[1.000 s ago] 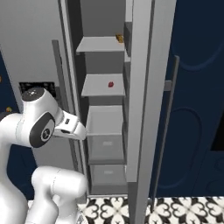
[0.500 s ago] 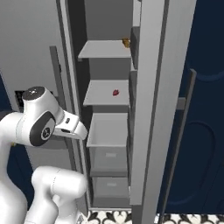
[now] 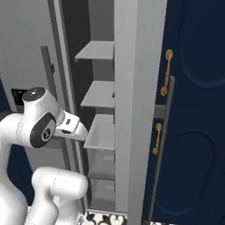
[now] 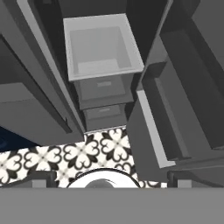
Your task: Take the strawberry from the fridge and place it on top of the pancake, located on the dining counter.
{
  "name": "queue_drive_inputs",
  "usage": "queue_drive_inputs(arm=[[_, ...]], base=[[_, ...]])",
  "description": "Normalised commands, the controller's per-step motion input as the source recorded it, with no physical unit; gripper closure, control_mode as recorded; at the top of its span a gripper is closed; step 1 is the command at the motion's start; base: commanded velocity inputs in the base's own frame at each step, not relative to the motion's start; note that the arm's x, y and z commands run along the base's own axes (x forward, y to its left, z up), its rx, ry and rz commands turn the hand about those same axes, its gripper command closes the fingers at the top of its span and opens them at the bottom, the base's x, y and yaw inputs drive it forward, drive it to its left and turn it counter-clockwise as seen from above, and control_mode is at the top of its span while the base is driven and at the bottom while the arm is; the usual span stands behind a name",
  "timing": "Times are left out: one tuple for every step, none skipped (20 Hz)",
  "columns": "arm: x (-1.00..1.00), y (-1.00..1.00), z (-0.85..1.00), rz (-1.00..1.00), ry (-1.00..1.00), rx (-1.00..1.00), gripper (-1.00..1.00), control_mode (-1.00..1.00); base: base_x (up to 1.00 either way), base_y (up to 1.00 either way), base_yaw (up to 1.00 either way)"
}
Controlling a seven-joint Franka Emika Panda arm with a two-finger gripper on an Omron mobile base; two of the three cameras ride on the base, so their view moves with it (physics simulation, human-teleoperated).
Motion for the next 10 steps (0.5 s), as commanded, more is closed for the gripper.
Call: queue_drive_inputs(arm=[[0.00,0.00,0.00,0.00,0.00,0.00,-1.00,1.00],[0.00,0.00,0.00,0.00,0.00,0.00,-1.00,1.00],[0.00,0.00,0.00,0.00,0.00,0.00,-1.00,1.00],[0.00,0.00,0.00,0.00,0.00,0.00,-1.00,1.00],[0.00,0.00,0.00,0.00,0.00,0.00,-1.00,1.00],[0.00,0.00,0.00,0.00,0.00,0.00,-1.00,1.00],[0.00,0.00,0.00,0.00,0.00,0.00,-1.00,1.00],[0.00,0.00,0.00,0.00,0.00,0.00,-1.00,1.00],[0.00,0.00,0.00,0.00,0.00,0.00,-1.00,1.00],[0.00,0.00,0.00,0.00,0.00,0.00,-1.00,1.00]], base=[[0.00,0.00,-0.04],[0.04,0.00,-0.05],[0.16,0.01,-0.05],[0.26,0.13,-0.06],[0.38,0.17,-0.06],[0.40,0.26,-0.06],[0.39,0.24,-0.05],[0.44,0.19,-0.05],[0.46,0.21,-0.05],[0.51,0.19,-0.05]])
